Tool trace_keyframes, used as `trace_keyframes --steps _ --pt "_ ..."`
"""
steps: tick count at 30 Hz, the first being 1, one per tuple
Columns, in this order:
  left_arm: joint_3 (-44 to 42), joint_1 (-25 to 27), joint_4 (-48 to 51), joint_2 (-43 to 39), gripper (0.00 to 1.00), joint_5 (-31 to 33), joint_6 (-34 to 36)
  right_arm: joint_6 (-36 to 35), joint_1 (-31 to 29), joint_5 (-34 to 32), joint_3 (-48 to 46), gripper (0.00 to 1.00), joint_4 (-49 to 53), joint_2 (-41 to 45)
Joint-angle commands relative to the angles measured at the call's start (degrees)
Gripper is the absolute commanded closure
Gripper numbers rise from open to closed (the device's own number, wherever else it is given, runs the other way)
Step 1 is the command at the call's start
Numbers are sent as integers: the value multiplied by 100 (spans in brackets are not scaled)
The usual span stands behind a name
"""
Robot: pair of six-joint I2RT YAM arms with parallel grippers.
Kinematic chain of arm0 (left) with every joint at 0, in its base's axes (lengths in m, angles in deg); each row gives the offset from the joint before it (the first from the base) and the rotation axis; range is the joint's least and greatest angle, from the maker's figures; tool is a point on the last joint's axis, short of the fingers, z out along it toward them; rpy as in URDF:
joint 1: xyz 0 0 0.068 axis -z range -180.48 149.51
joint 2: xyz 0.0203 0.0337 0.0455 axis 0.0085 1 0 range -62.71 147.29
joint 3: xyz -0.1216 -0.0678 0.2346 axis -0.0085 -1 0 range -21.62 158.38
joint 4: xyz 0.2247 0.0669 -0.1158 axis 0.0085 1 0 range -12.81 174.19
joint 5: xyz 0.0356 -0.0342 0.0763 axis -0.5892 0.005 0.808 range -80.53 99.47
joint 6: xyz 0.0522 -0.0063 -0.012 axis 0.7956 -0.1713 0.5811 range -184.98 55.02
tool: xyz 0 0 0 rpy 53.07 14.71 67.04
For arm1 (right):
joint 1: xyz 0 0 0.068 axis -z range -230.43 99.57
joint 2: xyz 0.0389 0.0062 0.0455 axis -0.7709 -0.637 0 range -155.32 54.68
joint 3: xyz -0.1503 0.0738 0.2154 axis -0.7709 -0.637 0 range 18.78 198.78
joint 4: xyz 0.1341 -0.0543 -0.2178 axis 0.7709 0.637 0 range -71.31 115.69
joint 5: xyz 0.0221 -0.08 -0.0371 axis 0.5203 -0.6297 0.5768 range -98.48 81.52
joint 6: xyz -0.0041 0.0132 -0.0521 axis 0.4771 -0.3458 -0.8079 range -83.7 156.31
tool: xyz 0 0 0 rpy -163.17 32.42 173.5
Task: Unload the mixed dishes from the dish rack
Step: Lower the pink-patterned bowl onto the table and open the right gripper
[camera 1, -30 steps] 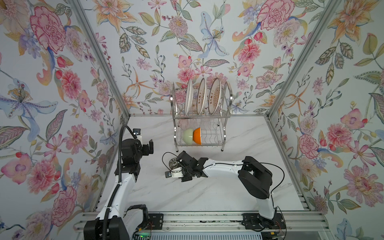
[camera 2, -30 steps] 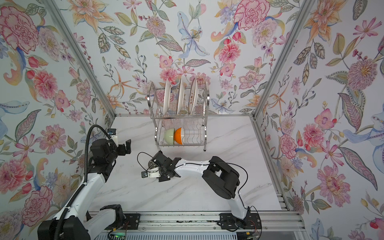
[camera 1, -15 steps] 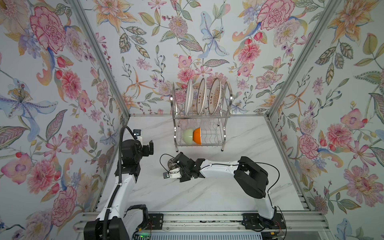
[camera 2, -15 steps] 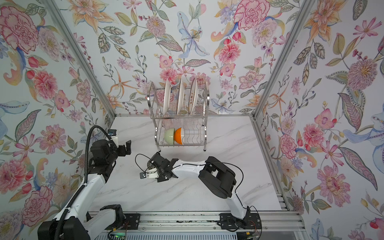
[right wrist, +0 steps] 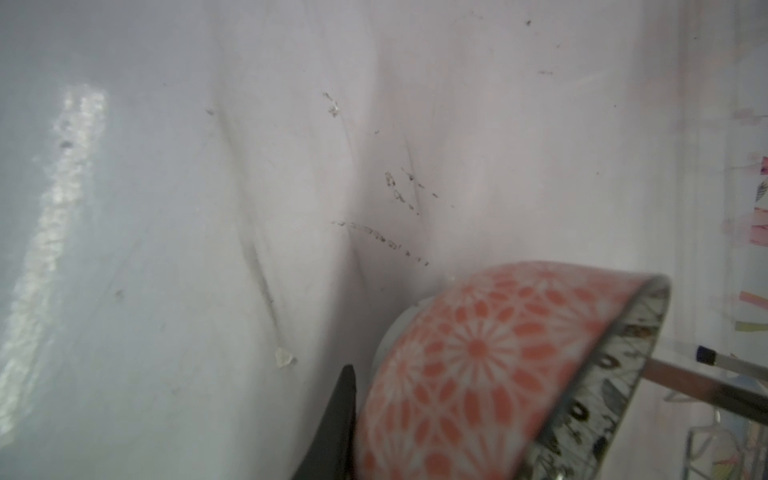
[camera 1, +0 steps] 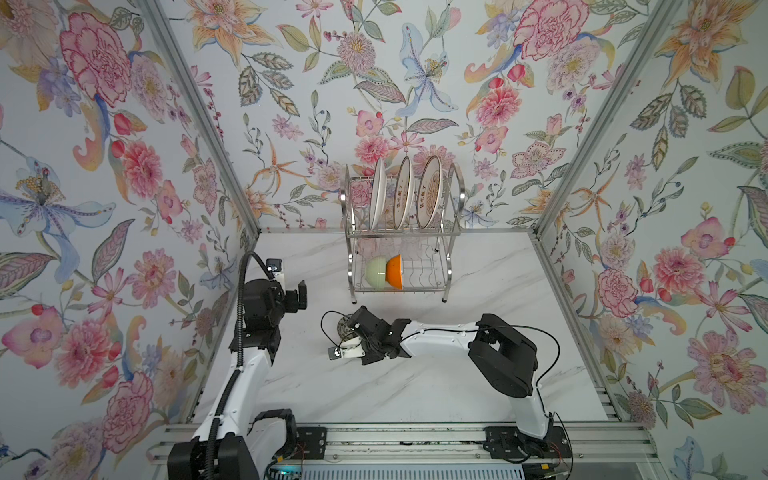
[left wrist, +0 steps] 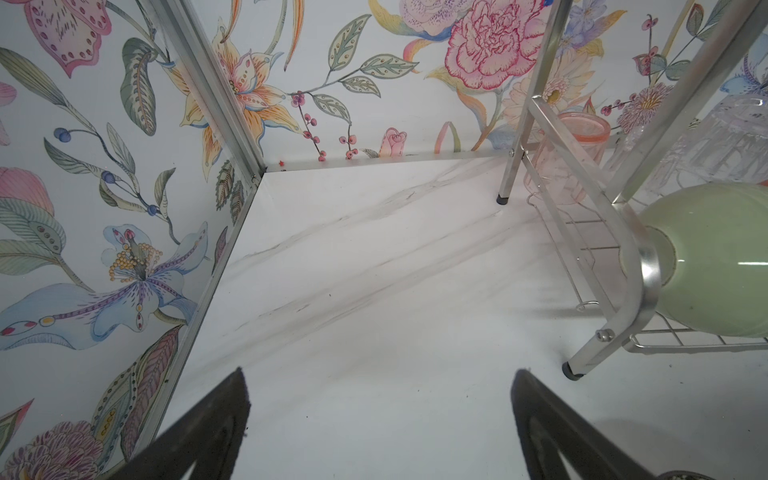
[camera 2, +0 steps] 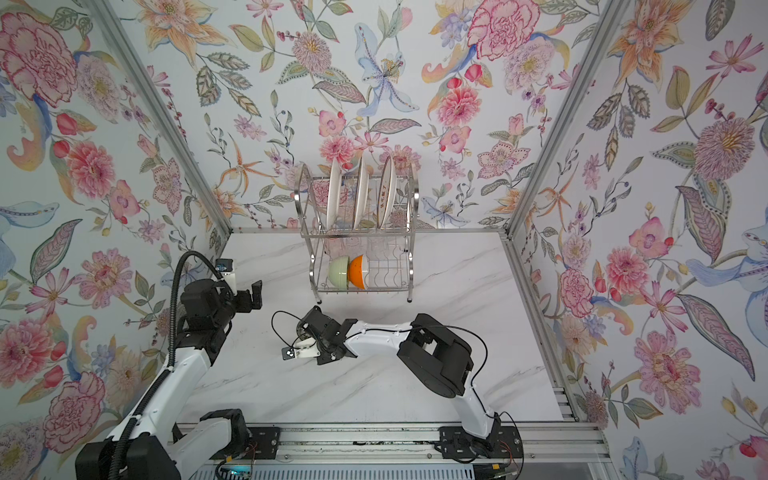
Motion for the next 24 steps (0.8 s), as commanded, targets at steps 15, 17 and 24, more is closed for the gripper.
trace_keyframes --steps 15,17,24 --pt "-72 -71 21 -32 1 -151 47 -23 25 458 -301 65 144 582" --pt "-46 -71 44 -9 1 -178 47 -33 48 500 -294 64 174 598" --pt "34 -64 119 34 1 -404 56 192 204 1146 -406 58 196 892"
